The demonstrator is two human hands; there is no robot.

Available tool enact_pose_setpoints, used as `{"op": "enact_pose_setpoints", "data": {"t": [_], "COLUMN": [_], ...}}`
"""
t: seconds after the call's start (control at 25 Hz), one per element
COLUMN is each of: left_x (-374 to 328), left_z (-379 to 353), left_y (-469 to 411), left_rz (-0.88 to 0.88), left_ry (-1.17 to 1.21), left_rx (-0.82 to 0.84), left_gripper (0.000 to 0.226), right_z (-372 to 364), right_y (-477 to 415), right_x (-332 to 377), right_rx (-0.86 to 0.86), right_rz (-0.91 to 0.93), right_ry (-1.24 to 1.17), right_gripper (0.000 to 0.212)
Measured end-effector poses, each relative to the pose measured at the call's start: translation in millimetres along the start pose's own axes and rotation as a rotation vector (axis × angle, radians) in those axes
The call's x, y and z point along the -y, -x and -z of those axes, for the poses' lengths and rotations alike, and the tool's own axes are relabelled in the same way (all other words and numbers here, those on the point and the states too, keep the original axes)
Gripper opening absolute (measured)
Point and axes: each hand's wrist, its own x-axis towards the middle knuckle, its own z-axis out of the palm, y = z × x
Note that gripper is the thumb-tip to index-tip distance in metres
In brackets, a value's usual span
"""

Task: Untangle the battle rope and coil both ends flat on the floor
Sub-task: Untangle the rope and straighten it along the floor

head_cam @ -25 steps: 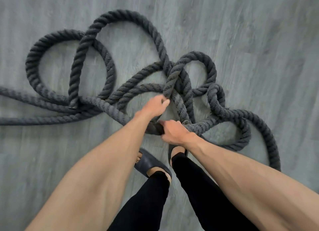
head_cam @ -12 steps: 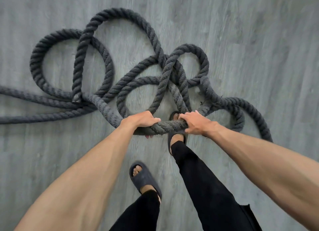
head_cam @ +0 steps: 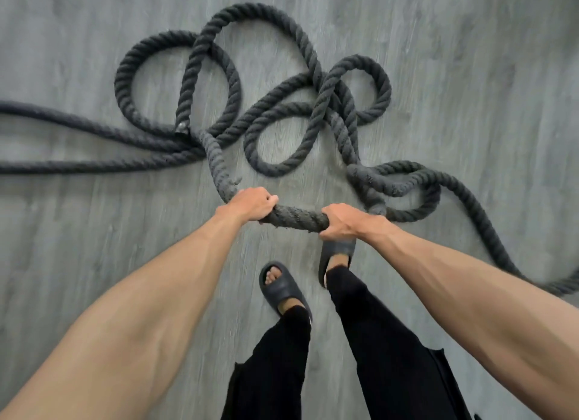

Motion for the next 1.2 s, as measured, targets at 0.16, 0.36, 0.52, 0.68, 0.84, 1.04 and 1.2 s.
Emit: {"op": "enact_pose_setpoints", "data": {"t": [0.16,0.36,0.52,0.68,0.84,1.04,1.2], "left_x": [35.1,67.7,62.9,70.6,61.8,37.7,3.3], "left_z": [-22.3,-66.9,-104.9,-144.2,-134.9,-44.2,48.2], "left_y": [64.7,132.8,175.0,191.9,186.2,132.2,111.3], "left_rz": [0.036,0.045,0.050,0.204,0.473,0.628,0.318], "left_ry": [-0.161,-0.326,-0.341,-0.207,0.287,1.904,2.154], "left_rx": [-0.120,-0.162,-0.220,-0.383,-0.551,-0.429,-0.476], "left_gripper": [0.050,0.045,0.046,0.041,0.041,0.046,0.026], "right_z": [-57.8,-126.9,-175.9,-202.5,-160.2,-54.3,22.3], "right_y": [31.6,65.9,110.2,127.5,127.3,112.2,97.6], "right_x": [64.5,115.7,130.0,133.5,135.9,140.1,123.0], "right_rx": [0.069,0.186,0.166,0.106,-0.110,-0.350,-0.569], "right_rz": [0.003,0.015,0.037,0.075,0.130,0.239,0.234], "right_ry": [-0.187,-0.381,-0.511,-0.553,-0.456,-0.374,-0.314], "right_gripper": [0.030,0.027,0.039,0.039,0.034,0.029,0.026]}}
